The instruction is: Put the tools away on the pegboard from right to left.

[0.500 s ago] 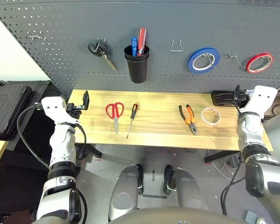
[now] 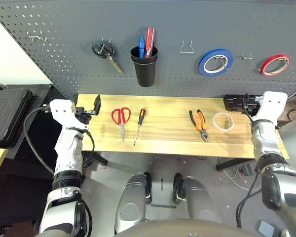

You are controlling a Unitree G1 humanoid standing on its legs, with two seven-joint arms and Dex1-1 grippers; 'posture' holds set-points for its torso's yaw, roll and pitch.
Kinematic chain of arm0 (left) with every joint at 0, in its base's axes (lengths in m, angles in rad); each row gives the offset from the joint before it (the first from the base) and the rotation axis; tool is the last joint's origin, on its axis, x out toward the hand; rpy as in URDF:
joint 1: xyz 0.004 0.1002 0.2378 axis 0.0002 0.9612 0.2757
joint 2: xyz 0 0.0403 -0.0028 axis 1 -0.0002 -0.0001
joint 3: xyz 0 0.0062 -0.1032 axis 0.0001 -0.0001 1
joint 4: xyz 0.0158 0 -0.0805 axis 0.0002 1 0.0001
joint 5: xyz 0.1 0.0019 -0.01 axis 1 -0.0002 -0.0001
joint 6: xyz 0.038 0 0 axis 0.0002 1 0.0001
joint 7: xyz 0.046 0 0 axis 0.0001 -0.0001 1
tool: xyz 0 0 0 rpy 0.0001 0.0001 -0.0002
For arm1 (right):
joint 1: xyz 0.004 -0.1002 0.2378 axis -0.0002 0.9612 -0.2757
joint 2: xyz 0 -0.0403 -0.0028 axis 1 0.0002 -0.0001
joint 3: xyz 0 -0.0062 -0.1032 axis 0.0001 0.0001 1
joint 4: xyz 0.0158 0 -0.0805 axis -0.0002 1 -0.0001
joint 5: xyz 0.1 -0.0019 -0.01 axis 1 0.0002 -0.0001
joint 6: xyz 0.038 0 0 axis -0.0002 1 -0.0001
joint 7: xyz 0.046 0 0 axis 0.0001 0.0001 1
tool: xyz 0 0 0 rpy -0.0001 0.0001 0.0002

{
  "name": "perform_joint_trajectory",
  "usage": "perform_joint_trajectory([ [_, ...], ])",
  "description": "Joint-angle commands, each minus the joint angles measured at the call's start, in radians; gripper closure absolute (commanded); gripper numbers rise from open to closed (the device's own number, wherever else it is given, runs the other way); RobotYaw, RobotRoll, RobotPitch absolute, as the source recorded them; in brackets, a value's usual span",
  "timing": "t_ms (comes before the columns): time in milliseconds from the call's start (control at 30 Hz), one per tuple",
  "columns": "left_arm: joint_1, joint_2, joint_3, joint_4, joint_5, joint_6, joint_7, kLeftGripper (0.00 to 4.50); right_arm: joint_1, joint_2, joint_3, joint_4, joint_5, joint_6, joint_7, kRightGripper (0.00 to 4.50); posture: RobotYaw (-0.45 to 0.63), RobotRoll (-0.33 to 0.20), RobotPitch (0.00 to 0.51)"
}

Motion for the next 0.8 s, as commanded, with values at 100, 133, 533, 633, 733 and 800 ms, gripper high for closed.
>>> perform_joint_trajectory([
  [100, 0.110, 0.040, -0.148, -0.268, -0.040, 0.238, -0.157, 0.02, 0.016, -0.097, 0.040, -0.043, -0.010, 0.131, 0.184, 0.00, 0.20, 0.000, 0.206],
  [133, 0.125, 0.049, -0.168, -0.308, -0.049, 0.270, -0.184, 0.02, 0.016, -0.111, 0.048, -0.046, -0.014, 0.146, 0.211, 0.00, 0.20, 0.000, 0.210],
  [533, 0.118, 0.135, -0.333, -0.498, -0.056, 0.481, -0.363, 0.02, -0.061, -0.232, 0.161, -0.035, -0.070, 0.285, 0.584, 0.00, 0.17, 0.000, 0.235],
  [633, 0.112, 0.132, -0.344, -0.498, -0.056, 0.476, -0.373, 0.02, -0.083, -0.253, 0.209, -0.023, -0.105, 0.270, 0.652, 0.00, 0.16, 0.000, 0.246],
  [733, 0.100, 0.137, -0.366, -0.483, -0.030, 0.455, -0.388, 0.02, -0.122, -0.277, 0.277, 0.004, -0.164, 0.249, 0.717, 0.00, 0.16, 0.000, 0.255],
  [800, 0.101, 0.145, -0.377, -0.483, -0.013, 0.442, -0.395, 0.02, -0.146, -0.283, 0.306, 0.025, -0.187, 0.258, 0.754, 0.00, 0.16, 0.000, 0.263],
])
